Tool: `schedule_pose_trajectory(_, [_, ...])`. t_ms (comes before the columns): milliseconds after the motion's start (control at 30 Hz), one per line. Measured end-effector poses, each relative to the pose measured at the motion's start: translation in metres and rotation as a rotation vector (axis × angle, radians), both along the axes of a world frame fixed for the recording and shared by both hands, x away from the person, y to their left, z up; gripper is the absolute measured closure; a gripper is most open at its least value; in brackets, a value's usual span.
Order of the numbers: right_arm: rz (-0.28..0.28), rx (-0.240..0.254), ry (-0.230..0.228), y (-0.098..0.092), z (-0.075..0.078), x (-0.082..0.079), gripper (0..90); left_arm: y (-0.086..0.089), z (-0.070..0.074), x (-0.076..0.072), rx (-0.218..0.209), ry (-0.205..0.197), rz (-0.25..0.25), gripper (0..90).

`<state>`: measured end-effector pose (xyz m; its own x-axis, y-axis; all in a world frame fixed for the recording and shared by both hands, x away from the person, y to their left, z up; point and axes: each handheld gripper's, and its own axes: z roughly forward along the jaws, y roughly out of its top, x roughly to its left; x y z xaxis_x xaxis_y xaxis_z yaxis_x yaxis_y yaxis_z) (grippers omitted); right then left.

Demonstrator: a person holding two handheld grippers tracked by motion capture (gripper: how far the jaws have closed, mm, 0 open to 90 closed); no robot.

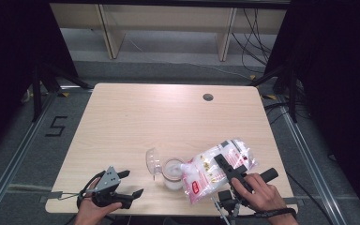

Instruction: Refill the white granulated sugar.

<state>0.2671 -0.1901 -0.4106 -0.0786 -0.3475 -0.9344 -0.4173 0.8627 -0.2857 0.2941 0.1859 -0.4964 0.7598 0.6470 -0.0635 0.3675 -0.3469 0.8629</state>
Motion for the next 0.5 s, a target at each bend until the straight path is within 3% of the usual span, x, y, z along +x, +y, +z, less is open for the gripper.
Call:
schedule_pose_trajectory(33, [-0.025,0.004,0.013,-0.0013,-0.0002,-0.0010,70.8,0.0000,0.0000,0.0001,0.001,0.000,-0.001,16.6])
schedule_pose_trajectory(133, [-0.008,-0.011,-0.004,-0.0019,0.0019,0.0002,70.9,-0.0001,-0.0001,0.0002,0.001,0.001,-0.001,16.6])
schedule_pose_trajectory(200, [-0.036,0.021,0.011,-0.0023,-0.0001,-0.0017,70.9,-0.0001,0.0000,0.0001,0.002,0.000,-0.001,16.6])
schedule_pose_trajectory(267, [-0.010,0.000,-0.004,-0.0005,0.0006,-0.0012,70.9,0.0000,0.0000,0.0001,0.002,0.001,-0.001,16.7])
schedule_pose_trajectory(333, [-0.029,0.034,0.013,0.0001,-0.0025,-0.0032,70.9,0.0000,0.0000,0.0000,0.001,-0.001,-0.001,16.6])
schedule_pose_trajectory(367, [-0.005,-0.002,0.007,0.0018,-0.0002,-0.0021,71.0,0.0001,0.0000,0.0000,0.001,0.000,-0.001,16.6])
schedule_pose_trajectory(433, [-0.026,0.003,0.016,0.0020,-0.0012,-0.0034,71.0,0.0001,0.0000,0.0000,0.000,0.000,0.000,16.6])
schedule_pose_trajectory(500, [-0.008,0.005,0.005,0.0018,-0.0013,-0.0022,71.0,0.0001,0.0000,0.0000,0.001,0.000,0.000,16.6])
